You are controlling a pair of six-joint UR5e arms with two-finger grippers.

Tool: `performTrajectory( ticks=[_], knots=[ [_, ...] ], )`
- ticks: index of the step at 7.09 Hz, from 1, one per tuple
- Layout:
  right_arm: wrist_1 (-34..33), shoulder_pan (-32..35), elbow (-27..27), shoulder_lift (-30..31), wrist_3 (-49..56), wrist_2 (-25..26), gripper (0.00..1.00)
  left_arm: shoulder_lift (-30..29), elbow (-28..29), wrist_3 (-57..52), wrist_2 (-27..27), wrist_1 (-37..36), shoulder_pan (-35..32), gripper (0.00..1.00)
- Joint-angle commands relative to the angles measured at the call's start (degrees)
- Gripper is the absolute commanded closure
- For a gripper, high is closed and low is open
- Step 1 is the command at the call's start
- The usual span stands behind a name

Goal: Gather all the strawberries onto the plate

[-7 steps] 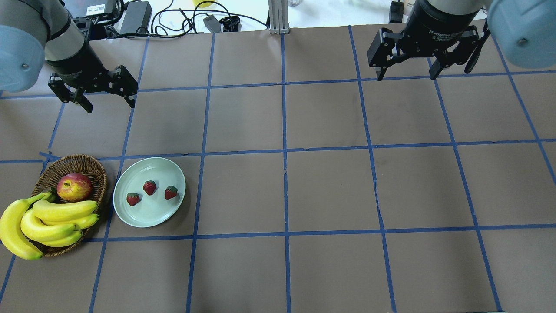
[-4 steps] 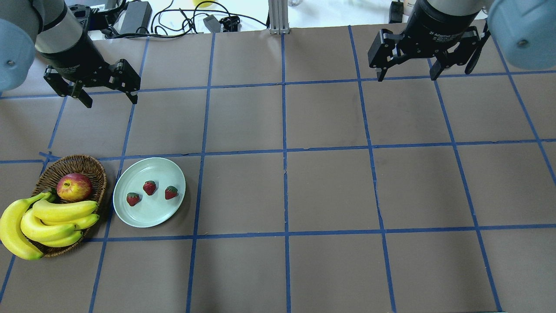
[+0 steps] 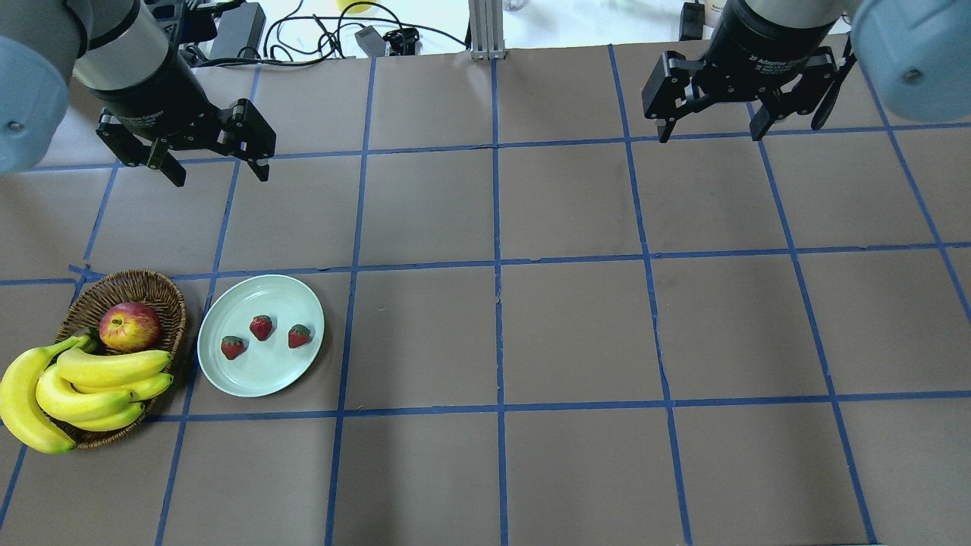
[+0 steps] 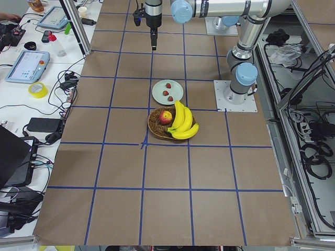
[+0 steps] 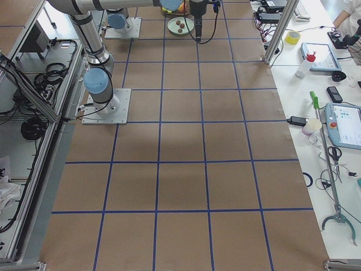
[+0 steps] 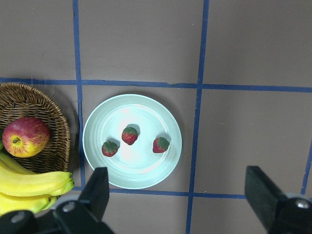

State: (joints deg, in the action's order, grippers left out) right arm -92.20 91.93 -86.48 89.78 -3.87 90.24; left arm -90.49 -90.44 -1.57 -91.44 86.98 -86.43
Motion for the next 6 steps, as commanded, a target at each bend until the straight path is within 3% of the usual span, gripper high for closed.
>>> performTrajectory(
  ticks=[1, 6],
  knots=[
    [0.00, 0.00, 0.00, -0.04, 0.00, -0.15, 0.00, 0.84, 0.17, -0.10, 1.44, 0.03, -2.86, 0.00],
    [0.00, 0.00, 0.00, -0.04, 0.00, -0.33, 0.00, 1.20, -0.71, -0.45, 1.35, 0.74, -2.78, 0.00]
  ],
)
